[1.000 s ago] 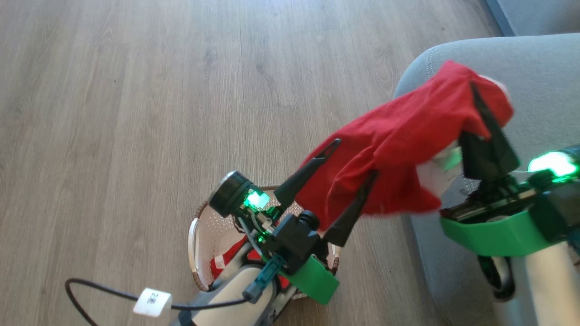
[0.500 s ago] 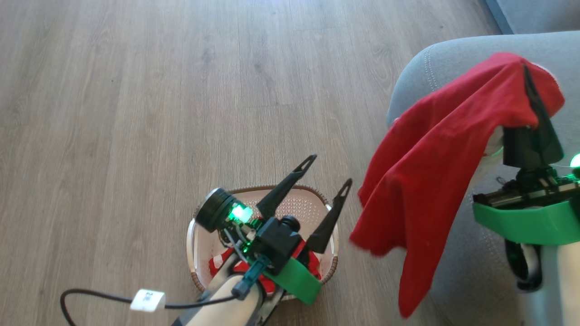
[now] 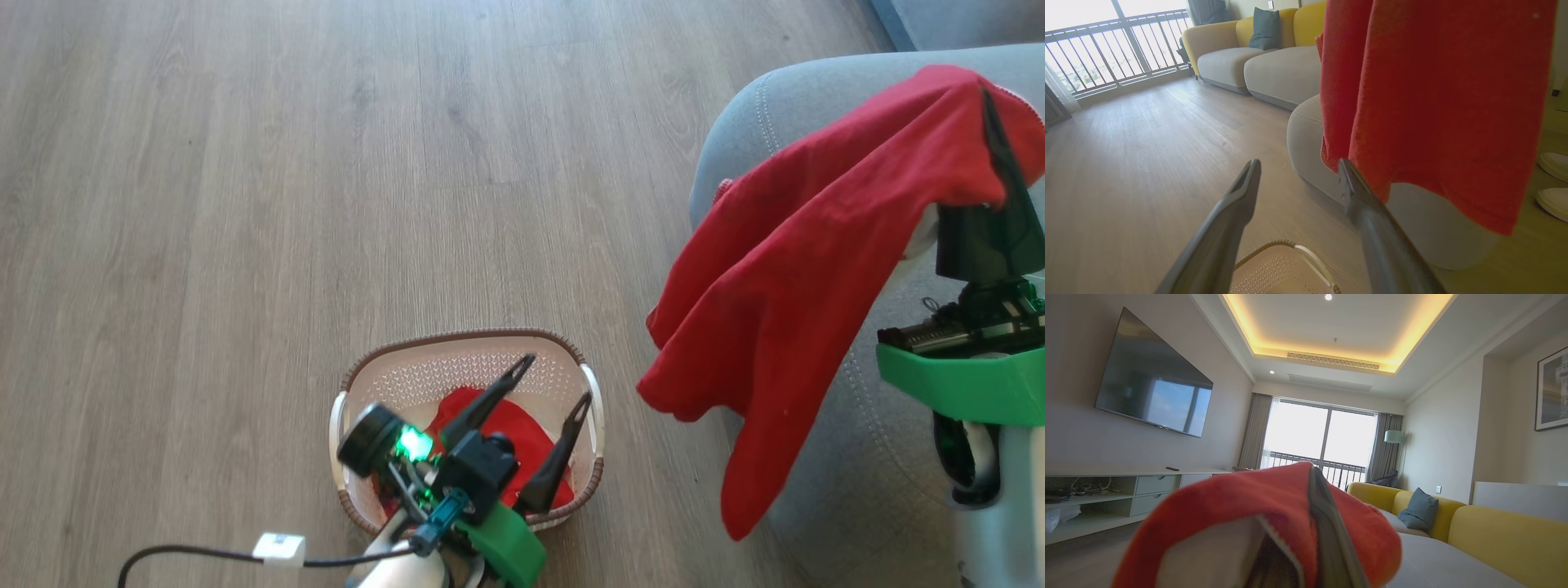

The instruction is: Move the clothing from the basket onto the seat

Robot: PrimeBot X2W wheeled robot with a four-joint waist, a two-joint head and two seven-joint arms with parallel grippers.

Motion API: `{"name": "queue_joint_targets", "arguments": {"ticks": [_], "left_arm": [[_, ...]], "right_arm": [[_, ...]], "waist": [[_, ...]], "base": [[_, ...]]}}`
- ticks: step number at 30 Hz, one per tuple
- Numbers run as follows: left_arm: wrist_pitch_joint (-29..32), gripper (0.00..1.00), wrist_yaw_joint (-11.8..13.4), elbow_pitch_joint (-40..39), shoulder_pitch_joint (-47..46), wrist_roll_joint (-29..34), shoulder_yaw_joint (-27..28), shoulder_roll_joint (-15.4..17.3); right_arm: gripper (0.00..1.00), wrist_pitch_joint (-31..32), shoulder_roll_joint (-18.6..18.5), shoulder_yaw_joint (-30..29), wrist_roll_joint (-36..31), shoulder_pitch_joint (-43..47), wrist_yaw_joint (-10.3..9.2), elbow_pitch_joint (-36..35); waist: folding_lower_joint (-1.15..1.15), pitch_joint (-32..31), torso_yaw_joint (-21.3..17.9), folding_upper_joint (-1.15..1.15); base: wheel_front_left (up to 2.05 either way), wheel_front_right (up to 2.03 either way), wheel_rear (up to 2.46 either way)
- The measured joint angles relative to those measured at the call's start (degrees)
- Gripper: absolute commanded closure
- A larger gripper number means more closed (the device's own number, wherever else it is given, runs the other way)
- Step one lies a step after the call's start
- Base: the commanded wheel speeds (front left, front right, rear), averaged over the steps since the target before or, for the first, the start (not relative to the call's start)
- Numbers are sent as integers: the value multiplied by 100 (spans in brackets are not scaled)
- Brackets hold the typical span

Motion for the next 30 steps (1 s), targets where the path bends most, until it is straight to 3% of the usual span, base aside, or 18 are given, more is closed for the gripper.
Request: {"name": "queue_joint_targets", "arguments": {"ticks": [4,10,20,30], "left_arm": [[4,0,-84,283,150,-3,33,9],[4,0,-449,100,294,-55,7,0],[4,0,-560,27,409,-55,51,-1],[4,0,-599,-7,400,-46,176,-4]], "right_arm": [[100,0,0,-9,41,0,0,-7],[100,0,-1,-55,60,0,0,-18],[100,0,-27,-104,99,-1,0,-22],[100,0,-753,-65,-21,-357,0,4]], "waist": [[0,16,-26,0],[0,55,-90,0],[0,68,-128,0],[0,240,-395,0]], "base": [[0,0,0],[0,0,0],[0,0,0],[0,0,0]]}}
